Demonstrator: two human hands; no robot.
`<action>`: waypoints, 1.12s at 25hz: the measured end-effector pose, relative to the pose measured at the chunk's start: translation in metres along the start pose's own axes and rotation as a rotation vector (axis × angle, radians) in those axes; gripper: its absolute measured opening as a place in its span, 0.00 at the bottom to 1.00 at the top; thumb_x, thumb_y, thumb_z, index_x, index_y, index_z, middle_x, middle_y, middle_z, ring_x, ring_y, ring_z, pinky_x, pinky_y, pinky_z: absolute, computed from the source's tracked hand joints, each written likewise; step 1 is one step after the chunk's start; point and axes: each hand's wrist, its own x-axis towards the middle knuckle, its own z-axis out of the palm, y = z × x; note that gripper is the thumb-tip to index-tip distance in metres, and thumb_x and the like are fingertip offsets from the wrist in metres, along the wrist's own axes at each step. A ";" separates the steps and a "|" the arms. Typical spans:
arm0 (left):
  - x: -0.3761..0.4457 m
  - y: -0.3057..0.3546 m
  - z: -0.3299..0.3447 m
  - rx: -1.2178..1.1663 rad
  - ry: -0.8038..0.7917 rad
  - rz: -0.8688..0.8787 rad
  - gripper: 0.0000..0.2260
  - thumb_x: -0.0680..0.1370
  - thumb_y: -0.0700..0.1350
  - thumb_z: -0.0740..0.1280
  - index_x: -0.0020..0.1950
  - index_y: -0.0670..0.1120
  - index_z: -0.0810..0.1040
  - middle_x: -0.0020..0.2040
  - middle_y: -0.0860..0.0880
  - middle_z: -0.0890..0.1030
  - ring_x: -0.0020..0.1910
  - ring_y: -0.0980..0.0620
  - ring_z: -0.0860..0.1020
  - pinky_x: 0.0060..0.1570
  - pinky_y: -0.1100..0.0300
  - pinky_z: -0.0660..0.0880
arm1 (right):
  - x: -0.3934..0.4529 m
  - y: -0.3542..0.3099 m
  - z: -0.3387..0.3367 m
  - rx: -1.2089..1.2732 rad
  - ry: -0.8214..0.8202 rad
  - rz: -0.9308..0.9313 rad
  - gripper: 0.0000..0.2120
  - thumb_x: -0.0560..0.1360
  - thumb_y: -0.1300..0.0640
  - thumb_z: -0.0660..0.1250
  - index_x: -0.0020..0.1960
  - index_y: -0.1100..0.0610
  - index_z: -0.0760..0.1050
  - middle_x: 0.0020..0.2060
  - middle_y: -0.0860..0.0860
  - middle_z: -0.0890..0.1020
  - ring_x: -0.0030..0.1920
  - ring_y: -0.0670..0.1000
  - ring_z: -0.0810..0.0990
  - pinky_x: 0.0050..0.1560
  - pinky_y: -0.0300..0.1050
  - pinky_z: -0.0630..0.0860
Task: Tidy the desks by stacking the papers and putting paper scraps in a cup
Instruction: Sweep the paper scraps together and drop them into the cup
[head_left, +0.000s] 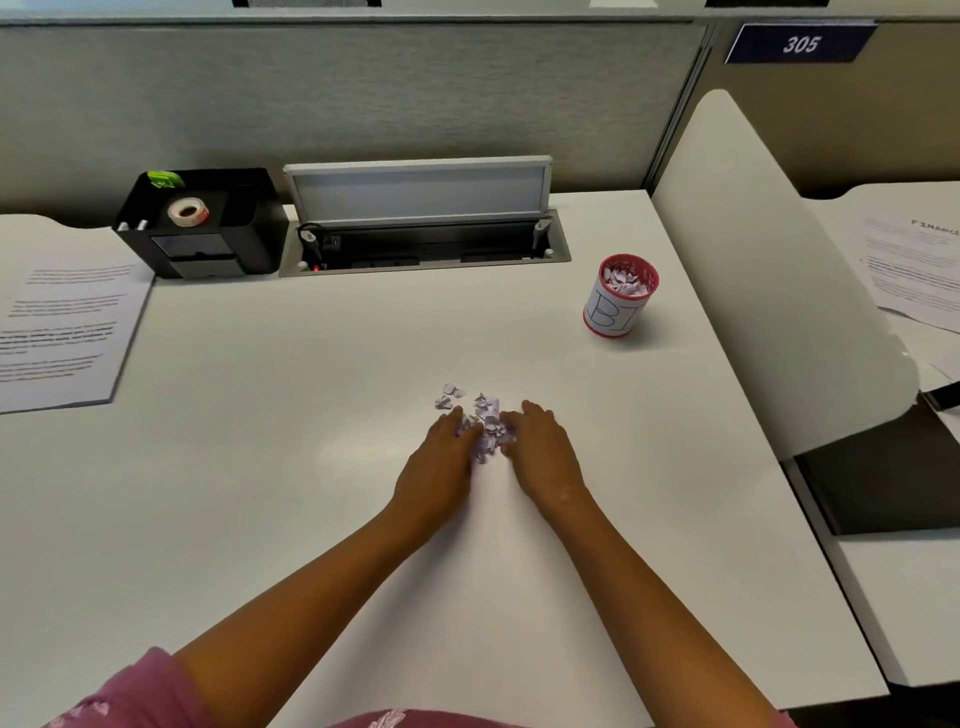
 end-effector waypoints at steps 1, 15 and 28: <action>0.000 0.003 0.001 0.034 -0.003 0.021 0.19 0.81 0.41 0.60 0.72 0.47 0.71 0.72 0.44 0.69 0.70 0.45 0.69 0.61 0.56 0.71 | -0.002 -0.004 -0.002 -0.021 0.043 0.001 0.11 0.78 0.63 0.62 0.59 0.55 0.77 0.60 0.56 0.76 0.59 0.58 0.76 0.51 0.45 0.70; 0.033 0.034 -0.061 -0.619 0.190 -0.209 0.05 0.73 0.42 0.75 0.48 0.47 0.87 0.42 0.49 0.87 0.38 0.62 0.82 0.35 0.77 0.71 | -0.011 0.024 -0.047 1.540 -0.005 0.368 0.07 0.78 0.62 0.67 0.43 0.56 0.82 0.37 0.54 0.80 0.35 0.48 0.78 0.38 0.41 0.76; 0.030 0.101 -0.036 -0.712 0.156 -0.083 0.16 0.71 0.37 0.74 0.57 0.49 0.84 0.58 0.53 0.83 0.53 0.61 0.79 0.54 0.71 0.75 | 0.006 0.015 -0.028 2.251 0.026 0.651 0.12 0.80 0.52 0.60 0.53 0.59 0.79 0.51 0.58 0.82 0.52 0.58 0.81 0.66 0.52 0.73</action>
